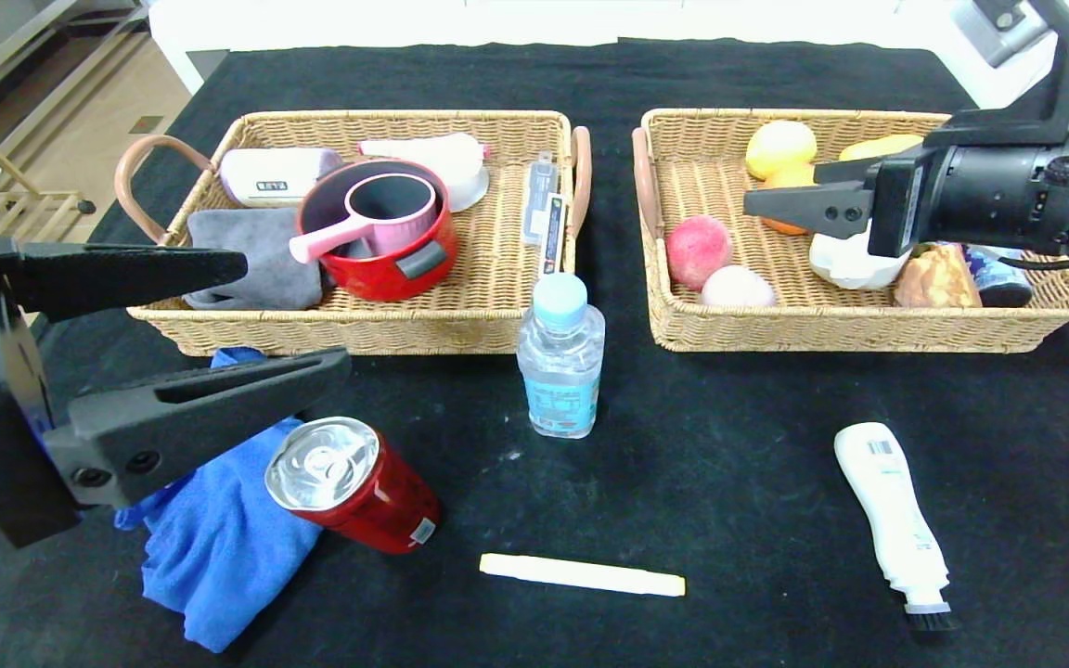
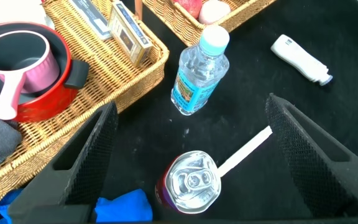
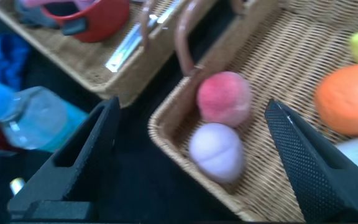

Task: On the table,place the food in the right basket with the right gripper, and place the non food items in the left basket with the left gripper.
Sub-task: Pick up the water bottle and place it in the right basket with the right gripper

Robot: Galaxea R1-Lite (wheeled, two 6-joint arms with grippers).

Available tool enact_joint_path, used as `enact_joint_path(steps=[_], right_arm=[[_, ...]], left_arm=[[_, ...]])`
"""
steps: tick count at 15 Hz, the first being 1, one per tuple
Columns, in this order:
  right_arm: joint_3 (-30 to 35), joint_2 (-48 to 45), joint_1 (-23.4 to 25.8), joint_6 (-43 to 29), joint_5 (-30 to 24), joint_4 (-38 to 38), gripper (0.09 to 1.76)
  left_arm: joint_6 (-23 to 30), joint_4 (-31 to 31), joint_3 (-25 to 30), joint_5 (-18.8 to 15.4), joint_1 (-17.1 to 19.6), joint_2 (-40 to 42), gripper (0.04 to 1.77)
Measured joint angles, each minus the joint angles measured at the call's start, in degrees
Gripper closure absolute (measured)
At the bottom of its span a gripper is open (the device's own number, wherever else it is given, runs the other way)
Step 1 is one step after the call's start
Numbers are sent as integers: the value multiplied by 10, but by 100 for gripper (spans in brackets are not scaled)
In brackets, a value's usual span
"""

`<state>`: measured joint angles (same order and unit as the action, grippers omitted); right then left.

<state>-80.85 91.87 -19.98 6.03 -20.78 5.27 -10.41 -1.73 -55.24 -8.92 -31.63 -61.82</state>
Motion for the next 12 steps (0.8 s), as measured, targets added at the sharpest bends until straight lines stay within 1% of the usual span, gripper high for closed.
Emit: enact_joint_path(steps=[2,5,6,8,9,12], right_arm=[[19,-6,-21,11,-11,4,15],[55,-10,-43,87,-14,4,15],[69,-13,-52,95,-18,4,15],[93,-22,-70,103,-58,4,15],[100,-25,-77,113,-67,4,15],[110,-26,-101,133,-71,4,15]], left_arm=[[0,0,0,0,0,0,9],[0,0,0,1,0,1,9],[0,0,0,1,0,1,9],[0,0,0,1,0,1,9],[0,0,0,1,0,1,9],[0,0,0,1,0,1,9]])
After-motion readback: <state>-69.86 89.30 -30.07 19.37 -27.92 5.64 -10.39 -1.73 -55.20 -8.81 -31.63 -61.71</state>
